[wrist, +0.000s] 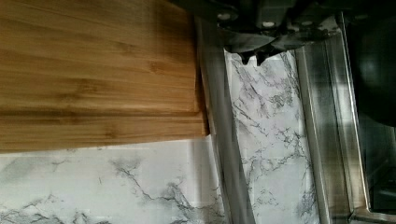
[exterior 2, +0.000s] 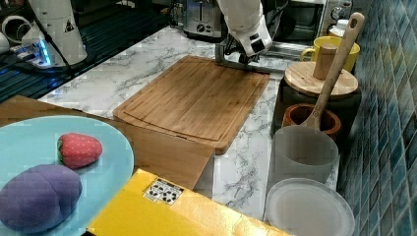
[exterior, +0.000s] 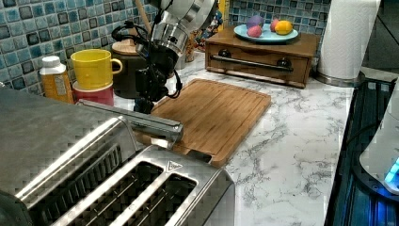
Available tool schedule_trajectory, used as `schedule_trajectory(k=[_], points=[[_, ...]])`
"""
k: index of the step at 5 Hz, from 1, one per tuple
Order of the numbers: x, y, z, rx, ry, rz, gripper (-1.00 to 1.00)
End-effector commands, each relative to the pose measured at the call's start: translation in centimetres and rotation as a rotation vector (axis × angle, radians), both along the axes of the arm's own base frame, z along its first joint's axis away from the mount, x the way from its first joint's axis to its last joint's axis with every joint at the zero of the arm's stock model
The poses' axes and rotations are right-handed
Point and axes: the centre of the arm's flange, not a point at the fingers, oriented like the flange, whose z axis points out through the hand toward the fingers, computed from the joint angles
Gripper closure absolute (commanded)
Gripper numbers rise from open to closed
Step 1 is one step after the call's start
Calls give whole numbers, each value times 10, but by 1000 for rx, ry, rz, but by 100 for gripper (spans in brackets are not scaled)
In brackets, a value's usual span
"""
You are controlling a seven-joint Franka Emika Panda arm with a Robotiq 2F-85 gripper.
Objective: Close the oven.
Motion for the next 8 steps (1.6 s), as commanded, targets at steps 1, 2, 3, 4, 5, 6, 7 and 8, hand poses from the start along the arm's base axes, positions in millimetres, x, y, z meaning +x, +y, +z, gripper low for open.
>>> schedule_trajectory(k=[1, 2, 3, 4, 5, 6, 7, 8], points=[[48, 78, 80, 105, -152, 200, 100], [38, 112, 91, 126, -165, 249, 100], [24, 146, 109, 120, -185, 284, 100], [13, 173, 134, 96, -232, 292, 100], [7, 196, 165, 82, -253, 314, 100], [-1, 215, 195, 38, -294, 315, 100], [-5, 233, 212, 2, -299, 339, 100], [-15, 261, 228, -109, -327, 347, 100]])
